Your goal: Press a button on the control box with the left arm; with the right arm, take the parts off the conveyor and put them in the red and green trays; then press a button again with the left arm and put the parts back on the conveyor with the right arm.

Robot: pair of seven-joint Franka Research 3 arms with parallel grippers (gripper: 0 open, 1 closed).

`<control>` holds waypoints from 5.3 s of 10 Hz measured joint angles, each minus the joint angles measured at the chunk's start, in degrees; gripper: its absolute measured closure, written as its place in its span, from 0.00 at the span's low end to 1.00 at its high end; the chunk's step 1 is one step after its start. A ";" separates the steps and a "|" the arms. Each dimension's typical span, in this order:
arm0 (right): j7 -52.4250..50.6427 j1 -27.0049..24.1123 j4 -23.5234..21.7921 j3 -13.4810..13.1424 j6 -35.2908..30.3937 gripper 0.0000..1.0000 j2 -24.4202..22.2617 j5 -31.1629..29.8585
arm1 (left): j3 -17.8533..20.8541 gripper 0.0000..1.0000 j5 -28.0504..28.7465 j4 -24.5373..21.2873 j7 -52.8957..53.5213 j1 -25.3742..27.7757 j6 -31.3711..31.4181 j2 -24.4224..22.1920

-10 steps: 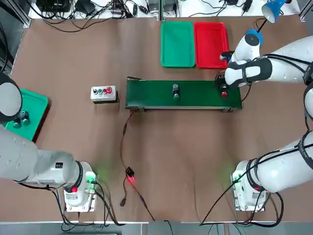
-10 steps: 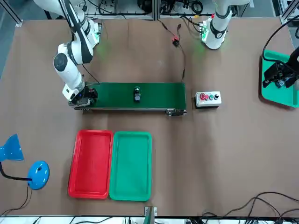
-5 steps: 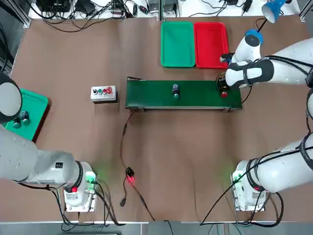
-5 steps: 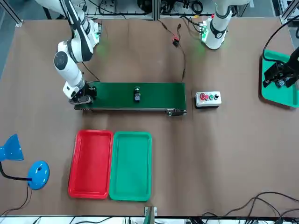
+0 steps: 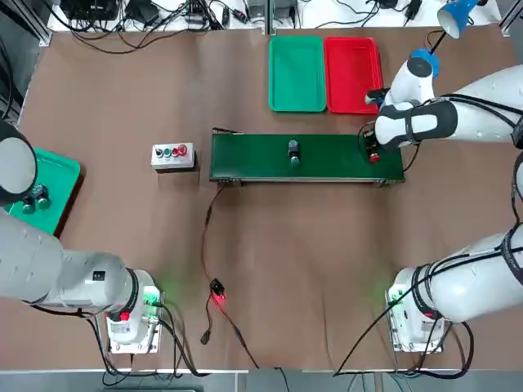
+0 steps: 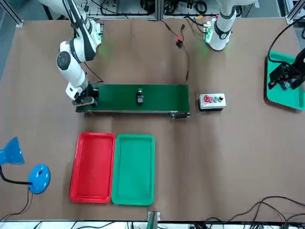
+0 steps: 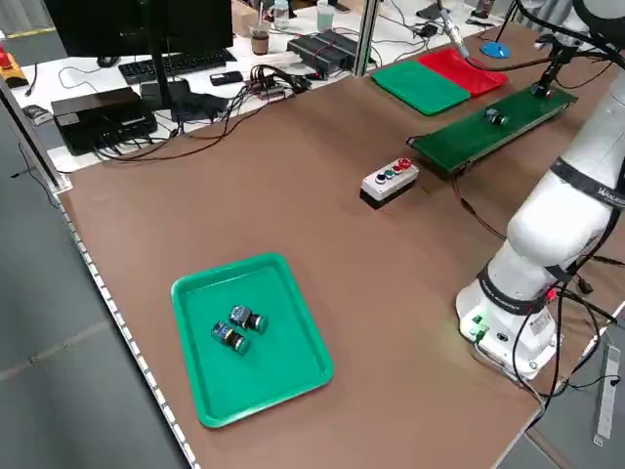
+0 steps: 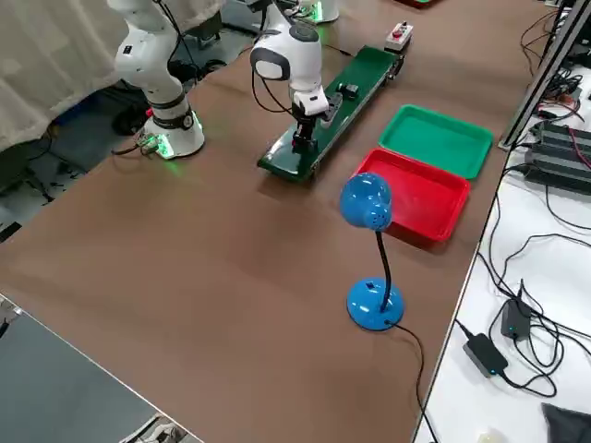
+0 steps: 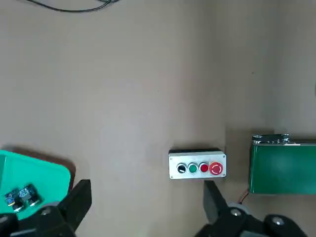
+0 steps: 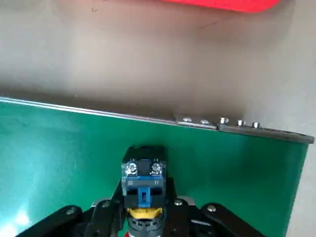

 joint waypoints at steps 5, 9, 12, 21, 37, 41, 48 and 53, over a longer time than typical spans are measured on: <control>0.01 0.08 9.31 -0.10 -1.45 0.67 -1.06 0.00 | -0.01 0.00 0.00 0.00 0.00 -0.01 0.00 0.00; 0.57 -0.37 30.63 -0.55 -3.31 0.67 12.93 0.14 | -0.05 0.00 0.00 0.06 0.00 -0.05 -0.01 0.01; 0.66 -3.99 45.80 -0.71 -3.13 0.67 28.04 0.71 | -0.06 0.00 0.00 0.12 0.00 -0.07 -0.01 0.01; 0.63 -5.28 56.81 -0.54 -2.64 0.67 43.91 1.32 | -0.46 0.00 0.00 0.15 0.00 -0.14 -0.03 0.01; 8.87 10.22 65.47 0.24 -50.01 0.18 27.21 2.60 | -0.62 0.00 0.00 0.17 0.00 -0.20 -0.07 0.06; 13.49 16.30 50.16 0.26 -38.16 0.17 22.83 6.69 | -0.63 0.00 0.00 0.17 0.00 -0.22 -0.07 0.06; 26.85 25.81 34.50 0.33 -23.97 0.11 17.44 10.32 | -0.63 0.00 0.00 0.17 0.00 -0.24 -0.08 0.06; 31.24 28.70 33.77 0.33 -18.90 0.02 17.60 10.43 | -0.67 0.00 0.00 0.17 0.00 -0.77 -0.08 0.06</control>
